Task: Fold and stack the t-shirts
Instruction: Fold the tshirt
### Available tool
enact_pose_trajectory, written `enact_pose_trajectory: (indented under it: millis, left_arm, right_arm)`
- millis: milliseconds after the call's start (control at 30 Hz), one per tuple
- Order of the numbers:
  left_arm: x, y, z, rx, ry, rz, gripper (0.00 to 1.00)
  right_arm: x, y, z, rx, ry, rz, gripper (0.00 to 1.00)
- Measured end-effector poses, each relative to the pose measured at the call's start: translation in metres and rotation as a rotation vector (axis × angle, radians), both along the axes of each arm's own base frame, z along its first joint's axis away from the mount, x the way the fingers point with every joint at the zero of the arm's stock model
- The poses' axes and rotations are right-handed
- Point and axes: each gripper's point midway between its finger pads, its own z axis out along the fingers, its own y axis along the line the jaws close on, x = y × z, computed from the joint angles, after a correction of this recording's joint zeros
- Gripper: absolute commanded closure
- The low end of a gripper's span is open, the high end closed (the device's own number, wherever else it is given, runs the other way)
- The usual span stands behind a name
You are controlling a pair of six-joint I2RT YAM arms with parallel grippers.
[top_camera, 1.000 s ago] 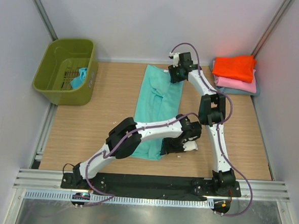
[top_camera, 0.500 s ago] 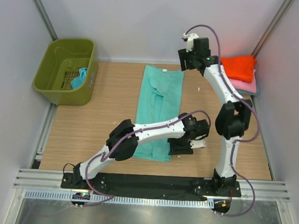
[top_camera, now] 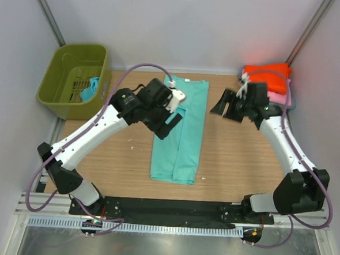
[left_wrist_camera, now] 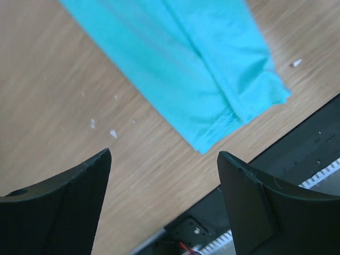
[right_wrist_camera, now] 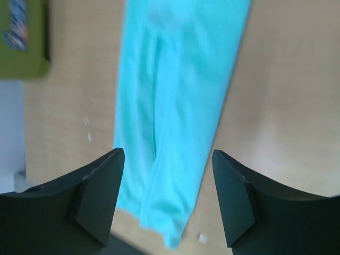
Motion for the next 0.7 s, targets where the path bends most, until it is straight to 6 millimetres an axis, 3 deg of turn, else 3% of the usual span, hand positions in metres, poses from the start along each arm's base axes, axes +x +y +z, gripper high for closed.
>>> enact_pose_trajectory:
  millis: [67, 133, 233, 333, 433, 567, 700]
  left_arm:
    - [0.013, 0.030, -0.020, -0.011, 0.088, 0.135, 0.19]
    - [0.021, 0.055, -0.061, -0.036, 0.229, 0.294, 0.17]
    - [0.007, 0.083, -0.122, -0.061, 0.449, 0.494, 0.17]
    - [-0.027, 0.095, -0.168, -0.104, 0.645, 0.659, 0.18]
    - [-0.053, 0.089, -0.194, -0.176, 0.771, 0.755, 0.20]
    - [-0.062, 0.078, -0.219, -0.291, 0.870, 0.869, 0.26]
    - [-0.058, 0.070, -0.227, -0.362, 0.912, 0.933, 0.27]
  right_arm:
    - [-0.044, 0.009, -0.078, 0.057, 0.264, 0.011, 0.26]
    - [-0.094, 0.015, -0.136, 0.092, 0.496, 0.017, 0.26]
    - [-0.165, 0.019, -0.183, 0.140, 0.769, 0.007, 0.25]
    - [-0.201, 0.024, -0.197, 0.196, 0.883, 0.002, 0.25]
    - [-0.216, 0.033, -0.201, 0.231, 0.931, 0.018, 0.26]
    - [-0.215, 0.050, -0.198, 0.271, 0.921, 0.059, 0.27]
    - [-0.218, 0.063, -0.205, 0.296, 0.927, 0.082, 0.28]
